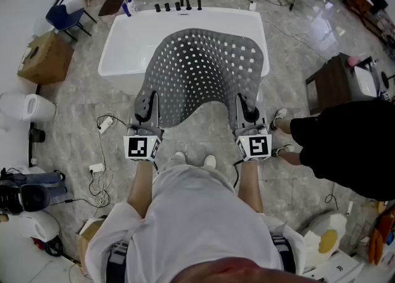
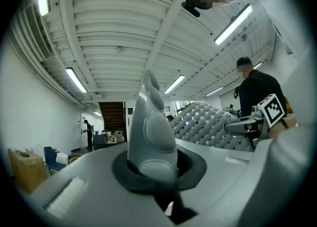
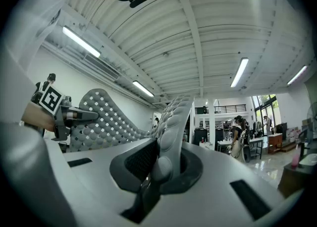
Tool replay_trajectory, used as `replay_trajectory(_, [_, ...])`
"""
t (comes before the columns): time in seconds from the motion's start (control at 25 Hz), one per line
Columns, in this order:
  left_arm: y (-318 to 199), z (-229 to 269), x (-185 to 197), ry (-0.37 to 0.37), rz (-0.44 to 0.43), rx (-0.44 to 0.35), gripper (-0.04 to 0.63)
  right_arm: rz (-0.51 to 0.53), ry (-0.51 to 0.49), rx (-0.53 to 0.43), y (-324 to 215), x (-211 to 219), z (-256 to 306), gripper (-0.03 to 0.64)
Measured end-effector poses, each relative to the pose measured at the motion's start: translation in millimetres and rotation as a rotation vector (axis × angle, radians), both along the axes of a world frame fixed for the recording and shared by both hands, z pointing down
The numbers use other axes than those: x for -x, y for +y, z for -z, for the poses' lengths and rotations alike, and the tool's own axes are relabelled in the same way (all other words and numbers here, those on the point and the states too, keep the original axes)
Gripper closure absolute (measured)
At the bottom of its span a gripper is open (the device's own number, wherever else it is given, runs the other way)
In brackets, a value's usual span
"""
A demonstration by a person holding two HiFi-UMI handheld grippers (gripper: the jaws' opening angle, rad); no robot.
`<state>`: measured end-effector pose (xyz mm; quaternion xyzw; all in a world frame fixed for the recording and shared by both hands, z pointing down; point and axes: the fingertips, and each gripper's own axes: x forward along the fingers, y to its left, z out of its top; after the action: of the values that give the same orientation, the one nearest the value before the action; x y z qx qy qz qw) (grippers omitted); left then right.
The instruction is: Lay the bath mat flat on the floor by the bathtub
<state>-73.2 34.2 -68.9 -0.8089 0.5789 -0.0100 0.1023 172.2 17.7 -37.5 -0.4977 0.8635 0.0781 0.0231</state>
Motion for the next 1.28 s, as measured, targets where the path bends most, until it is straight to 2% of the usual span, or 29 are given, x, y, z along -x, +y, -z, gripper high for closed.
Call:
replay_trajectory(0.2, [9.9, -5.7, -0.6, 0.013, 0.011, 0.014, 0.575, -0.007, 0.009, 0.031, 16.0, -10.4, -2.1, 0.597])
replay_trajectory(0.48, [17.2, -15.1, 22.6, 0.037, -0.009, 0.02, 0.575, -0.012, 0.033, 0.048, 23.7, 7.3, -1.6, 0.597])
replay_trajectory(0.72, [11.5, -23.0, 40.1, 0.015, -0.011, 0.045, 0.575, -0.004, 0.023, 0.104, 19.5, 19.5, -14.0, 0.597])
replay_trajectory(1.04, [-12.5, -69.3, 61.6, 0.004, -0.027, 0.13, 0.574, 0.001, 0.037, 0.241, -11.2, 23.5, -63.5, 0.595])
replay_trajectory(1.28, [-29.9, -141.8, 65.9, -0.038, -0.039, 0.231, 0.574, -0.011, 0.049, 0.395, -33.3, 16.6, -136.2, 0.595])
